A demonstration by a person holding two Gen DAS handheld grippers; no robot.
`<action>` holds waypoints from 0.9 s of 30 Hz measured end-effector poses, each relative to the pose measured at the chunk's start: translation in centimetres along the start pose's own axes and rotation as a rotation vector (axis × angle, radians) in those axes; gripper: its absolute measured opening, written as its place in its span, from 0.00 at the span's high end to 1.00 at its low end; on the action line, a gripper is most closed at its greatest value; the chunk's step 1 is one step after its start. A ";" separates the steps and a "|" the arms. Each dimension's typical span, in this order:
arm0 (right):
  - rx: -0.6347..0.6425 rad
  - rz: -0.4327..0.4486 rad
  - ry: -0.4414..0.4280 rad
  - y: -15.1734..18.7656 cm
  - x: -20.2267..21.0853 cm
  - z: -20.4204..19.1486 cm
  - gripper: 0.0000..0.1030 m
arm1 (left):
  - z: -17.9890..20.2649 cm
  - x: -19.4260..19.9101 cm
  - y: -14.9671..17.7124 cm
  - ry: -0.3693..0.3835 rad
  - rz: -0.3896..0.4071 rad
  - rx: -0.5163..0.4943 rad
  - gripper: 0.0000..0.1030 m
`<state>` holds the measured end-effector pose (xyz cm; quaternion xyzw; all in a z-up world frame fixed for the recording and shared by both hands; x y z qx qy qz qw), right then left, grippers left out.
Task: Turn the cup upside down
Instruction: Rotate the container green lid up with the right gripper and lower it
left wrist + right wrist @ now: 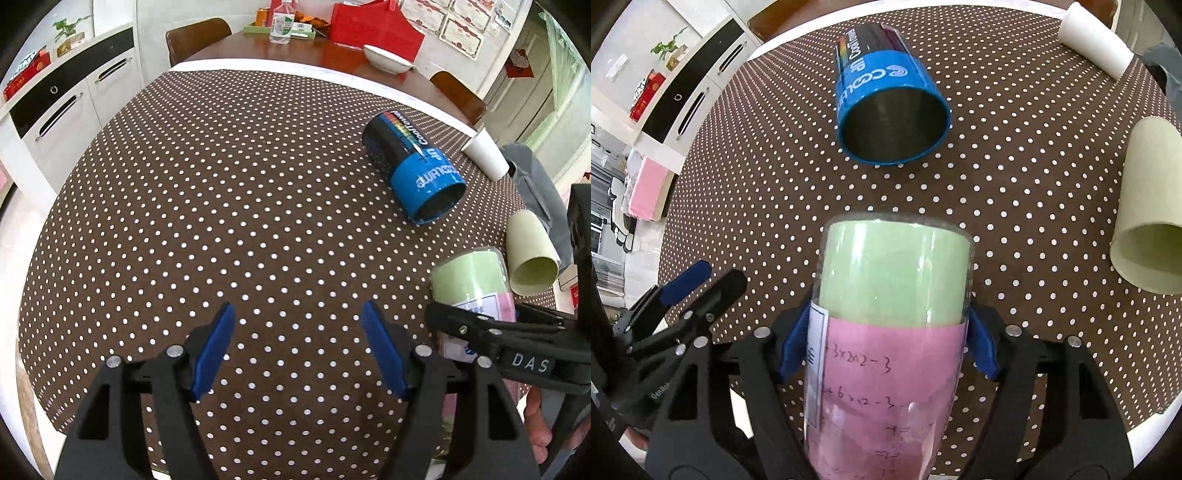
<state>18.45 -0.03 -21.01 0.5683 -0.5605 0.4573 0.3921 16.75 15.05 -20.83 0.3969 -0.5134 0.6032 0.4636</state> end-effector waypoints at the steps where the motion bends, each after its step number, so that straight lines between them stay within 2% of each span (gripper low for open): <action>1: 0.007 0.010 0.011 0.0 0.2 -0.1 0.31 | 0.2 0.1 0.0 0.001 0.005 -0.006 0.32; 17: 0.108 0.222 0.142 0.8 5.7 0.1 0.33 | 3.6 1.9 -1.3 0.008 0.053 -0.042 0.32; 27: 0.137 0.299 0.202 -0.6 7.7 0.5 0.33 | 4.4 3.0 -2.5 0.003 0.077 -0.043 0.32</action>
Point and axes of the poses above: each gripper's, at about its wrist camera, not at the fingertips, and x roughly against the way its jaws point, z to its right, y to its underside, the point moved 3 cm from there along -x, roughly the way its jaws point, and after that the axes turned 13 degrees about -z, right-handed, at the moved point
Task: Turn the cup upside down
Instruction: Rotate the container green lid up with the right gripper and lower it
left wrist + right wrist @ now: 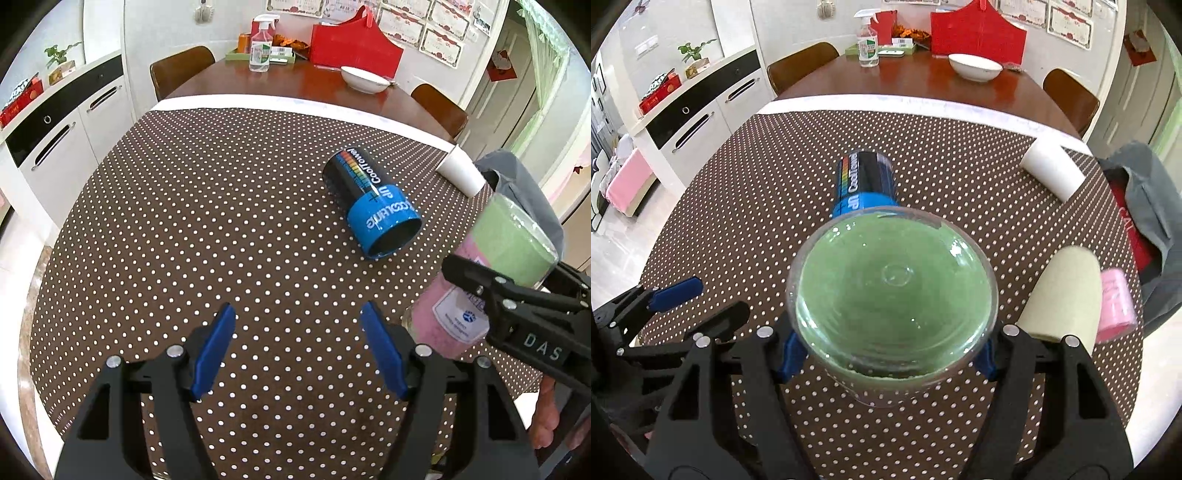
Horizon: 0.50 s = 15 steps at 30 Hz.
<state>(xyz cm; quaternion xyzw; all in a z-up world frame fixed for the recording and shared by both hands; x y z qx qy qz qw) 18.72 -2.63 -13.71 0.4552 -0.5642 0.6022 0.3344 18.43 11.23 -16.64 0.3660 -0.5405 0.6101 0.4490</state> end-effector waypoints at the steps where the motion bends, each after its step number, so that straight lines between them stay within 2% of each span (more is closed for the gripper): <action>1: 0.003 0.006 0.008 -0.2 0.1 0.0 0.33 | 0.0 0.0 -0.1 0.000 0.000 0.000 0.32; 4: 0.021 0.040 0.039 -0.7 0.6 -0.1 0.33 | 0.1 0.0 -0.3 -0.006 0.002 -0.002 0.32; 10: 0.033 0.107 0.029 -0.9 0.8 -0.2 0.33 | 0.0 -0.2 -1.0 -0.015 0.009 0.013 0.32; 15: 0.034 0.077 -0.041 -0.5 -0.5 0.0 0.32 | -0.1 -0.6 -1.1 -0.024 0.000 0.034 0.32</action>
Point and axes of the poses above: each gripper's, at about its wrist camera, not at the fingertips, and x roughly against the way its jaws point, z to its right, y to its underside, the point moved 3 cm from there along -x, roughly the way its jaws point, and after that the axes turned 13 degrees about -z, right-handed, at the moved point
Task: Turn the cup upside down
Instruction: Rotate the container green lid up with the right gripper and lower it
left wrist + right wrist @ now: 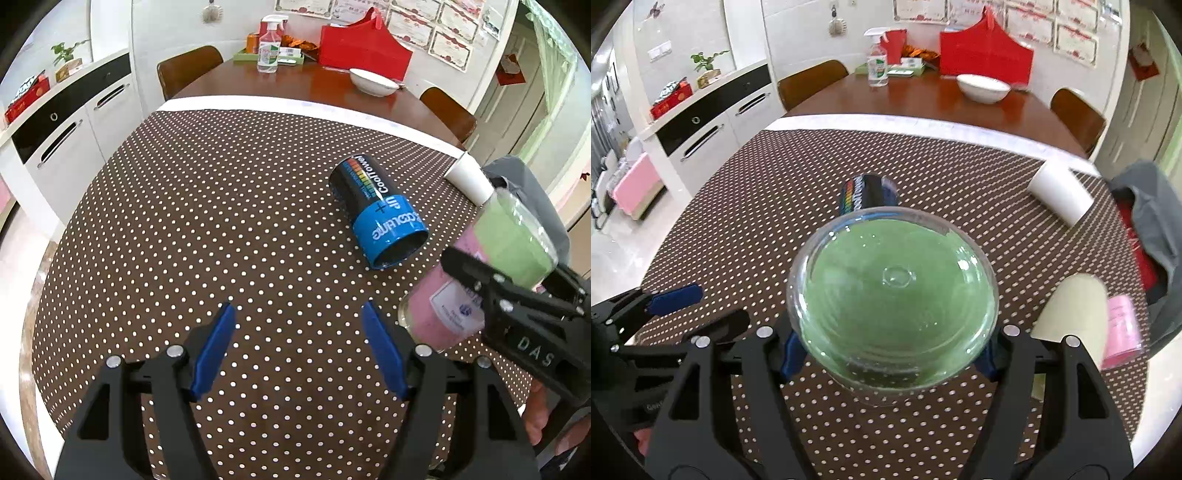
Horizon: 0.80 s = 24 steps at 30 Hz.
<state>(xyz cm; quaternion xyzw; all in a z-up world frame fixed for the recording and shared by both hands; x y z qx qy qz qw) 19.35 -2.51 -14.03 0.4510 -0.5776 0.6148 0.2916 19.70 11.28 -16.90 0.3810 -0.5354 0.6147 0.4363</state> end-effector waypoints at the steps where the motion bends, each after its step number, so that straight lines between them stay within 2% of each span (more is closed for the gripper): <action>1: 0.000 -0.003 -0.006 0.1 -0.1 0.0 0.32 | 0.0 -0.1 0.0 -0.003 -0.002 0.002 0.32; 3: -0.001 -0.003 -0.013 0.5 -0.2 0.0 0.32 | -0.1 -0.2 0.2 -0.005 -0.003 0.009 0.32; 8: 0.021 0.031 -0.026 1.0 0.8 -0.3 0.20 | -0.4 0.3 1.1 -0.017 0.006 0.017 0.32; 16: 0.002 0.029 -0.059 1.8 1.5 0.0 0.20 | -0.5 1.8 2.5 -0.024 0.025 0.019 0.32; 24: 0.002 0.044 -0.089 3.5 3.1 0.5 0.20 | 1.1 3.6 4.0 -0.042 0.058 -0.001 0.32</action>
Point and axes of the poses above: each gripper's, at about its wrist camera, not at the fingertips, and x roughly against the way its jaws point, z to its right, y to its underside, the point moved 3 cm from there along -x, roughly the way its jaws point, and after that the axes turned 13 degrees about -z, right-handed, at the moved point
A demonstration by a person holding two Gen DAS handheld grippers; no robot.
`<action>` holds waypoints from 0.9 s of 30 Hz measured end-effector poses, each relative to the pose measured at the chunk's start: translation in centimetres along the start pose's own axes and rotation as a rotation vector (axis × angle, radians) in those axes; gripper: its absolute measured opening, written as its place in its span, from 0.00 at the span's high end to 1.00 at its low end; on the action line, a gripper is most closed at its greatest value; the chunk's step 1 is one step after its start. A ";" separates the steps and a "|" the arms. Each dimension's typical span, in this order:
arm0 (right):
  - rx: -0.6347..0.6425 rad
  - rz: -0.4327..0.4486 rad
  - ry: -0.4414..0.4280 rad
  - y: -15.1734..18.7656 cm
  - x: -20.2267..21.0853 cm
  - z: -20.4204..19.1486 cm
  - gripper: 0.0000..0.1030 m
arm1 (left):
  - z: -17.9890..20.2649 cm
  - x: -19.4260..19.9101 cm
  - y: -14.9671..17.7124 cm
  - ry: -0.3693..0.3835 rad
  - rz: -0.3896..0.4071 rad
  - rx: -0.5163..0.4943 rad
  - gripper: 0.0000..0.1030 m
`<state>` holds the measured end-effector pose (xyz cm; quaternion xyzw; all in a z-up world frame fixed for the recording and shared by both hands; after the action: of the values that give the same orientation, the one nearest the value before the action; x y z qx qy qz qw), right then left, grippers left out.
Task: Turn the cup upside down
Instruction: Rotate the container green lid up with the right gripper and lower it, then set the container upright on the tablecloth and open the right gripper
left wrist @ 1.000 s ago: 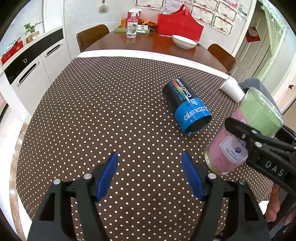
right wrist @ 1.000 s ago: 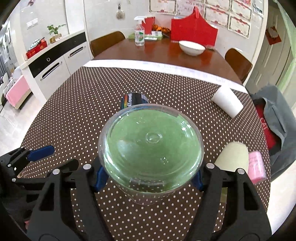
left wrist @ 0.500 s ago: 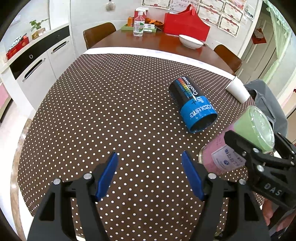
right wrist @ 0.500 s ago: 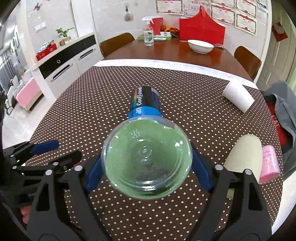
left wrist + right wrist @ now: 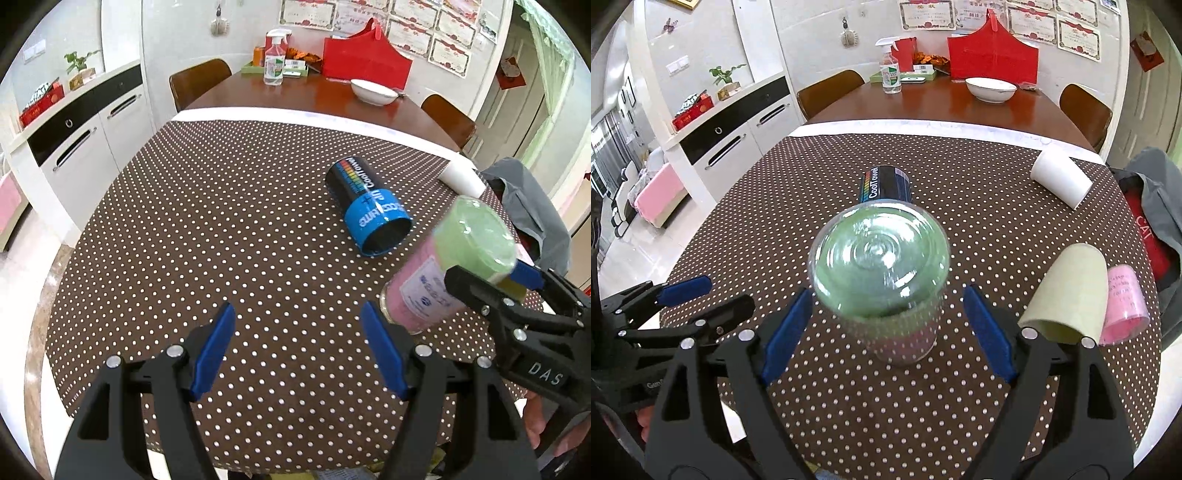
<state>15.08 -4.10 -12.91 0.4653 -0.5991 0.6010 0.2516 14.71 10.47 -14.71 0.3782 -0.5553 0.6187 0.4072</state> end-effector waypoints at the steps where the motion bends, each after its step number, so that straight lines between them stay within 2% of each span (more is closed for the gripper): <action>1: 0.001 0.004 -0.002 0.2 0.3 0.1 0.20 | 0.3 0.3 0.1 -0.002 0.005 -0.003 0.32; 16: -0.034 0.078 -0.003 4.4 5.3 3.3 0.20 | 5.1 4.0 3.9 -0.004 0.091 -0.051 0.32; 27: -0.078 0.122 -0.007 7.2 7.9 6.4 0.20 | 10.0 6.1 6.1 -0.039 0.182 -0.091 0.32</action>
<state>7.09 -13.33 -10.56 0.4199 -0.6502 0.5897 0.2305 6.90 0.74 -10.47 0.3191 -0.6226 0.6199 0.3553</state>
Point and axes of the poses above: each gripper's, at about its wrist camera, not at the fingertips, and x roughly against the way its jaws point, z to its right, y to its underside, the point moved 3 cm from there along -x, roughly the way its jaws point, and after that the axes turned 13 degrees about -z, right-handed, at the moved point
